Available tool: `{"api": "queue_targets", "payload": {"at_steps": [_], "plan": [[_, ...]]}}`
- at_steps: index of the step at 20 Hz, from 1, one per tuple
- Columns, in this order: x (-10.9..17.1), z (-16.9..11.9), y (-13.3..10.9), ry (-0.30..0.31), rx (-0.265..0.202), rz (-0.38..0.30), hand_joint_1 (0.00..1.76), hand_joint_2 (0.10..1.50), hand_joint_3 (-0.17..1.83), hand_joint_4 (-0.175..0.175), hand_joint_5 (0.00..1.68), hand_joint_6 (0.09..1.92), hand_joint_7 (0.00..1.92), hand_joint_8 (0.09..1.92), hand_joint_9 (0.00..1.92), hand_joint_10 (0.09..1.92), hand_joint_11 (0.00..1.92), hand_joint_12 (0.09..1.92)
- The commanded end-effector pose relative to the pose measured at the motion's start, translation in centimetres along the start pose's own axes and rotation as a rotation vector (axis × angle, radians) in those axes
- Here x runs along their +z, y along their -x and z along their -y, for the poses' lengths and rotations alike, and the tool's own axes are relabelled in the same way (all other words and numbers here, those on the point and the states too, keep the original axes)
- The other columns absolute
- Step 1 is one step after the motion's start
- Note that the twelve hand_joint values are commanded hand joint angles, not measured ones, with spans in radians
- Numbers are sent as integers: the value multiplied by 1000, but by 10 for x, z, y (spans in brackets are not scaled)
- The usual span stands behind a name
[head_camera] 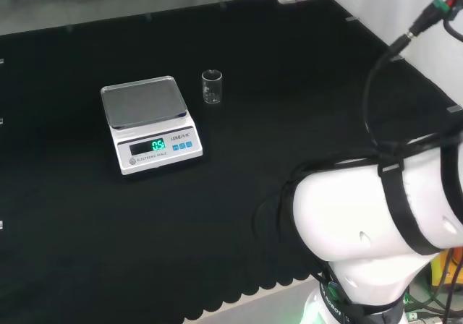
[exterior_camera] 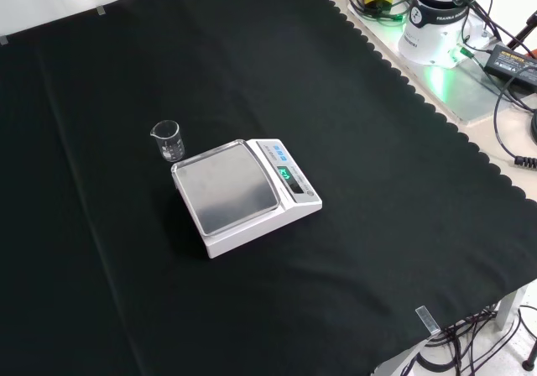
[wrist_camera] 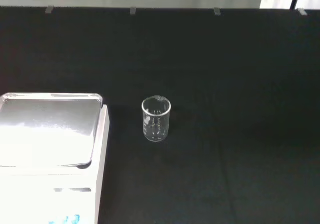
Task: Pick up the beaker.
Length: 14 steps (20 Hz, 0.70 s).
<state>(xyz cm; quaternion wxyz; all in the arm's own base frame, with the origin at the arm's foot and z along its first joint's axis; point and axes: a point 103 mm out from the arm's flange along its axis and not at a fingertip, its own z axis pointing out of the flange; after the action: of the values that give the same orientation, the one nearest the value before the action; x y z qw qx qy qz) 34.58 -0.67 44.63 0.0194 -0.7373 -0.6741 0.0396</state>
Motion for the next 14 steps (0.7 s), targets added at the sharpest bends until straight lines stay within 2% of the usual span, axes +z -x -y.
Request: {"api": "queue_targets", "payload": {"at_steps": [1,6,10,12,14], "plan": [[37,-67,-7,-42,-14,22,237,961,203,-157,100,87,0,170,0,208,0,1405],[60,-97,-2,-52,-16,-4,248,963,184,-159,110,87,0,114,0,173,0,1356],[80,-116,-11,-70,-23,1,279,960,173,-160,110,87,0,104,0,185,0,1365],[87,-125,-18,-64,-7,2,327,979,167,-164,128,87,20,169,0,300,0,1387],[94,-132,-21,-75,-1,2,370,1021,173,-170,194,87,66,393,0,597,9,1450]]}}
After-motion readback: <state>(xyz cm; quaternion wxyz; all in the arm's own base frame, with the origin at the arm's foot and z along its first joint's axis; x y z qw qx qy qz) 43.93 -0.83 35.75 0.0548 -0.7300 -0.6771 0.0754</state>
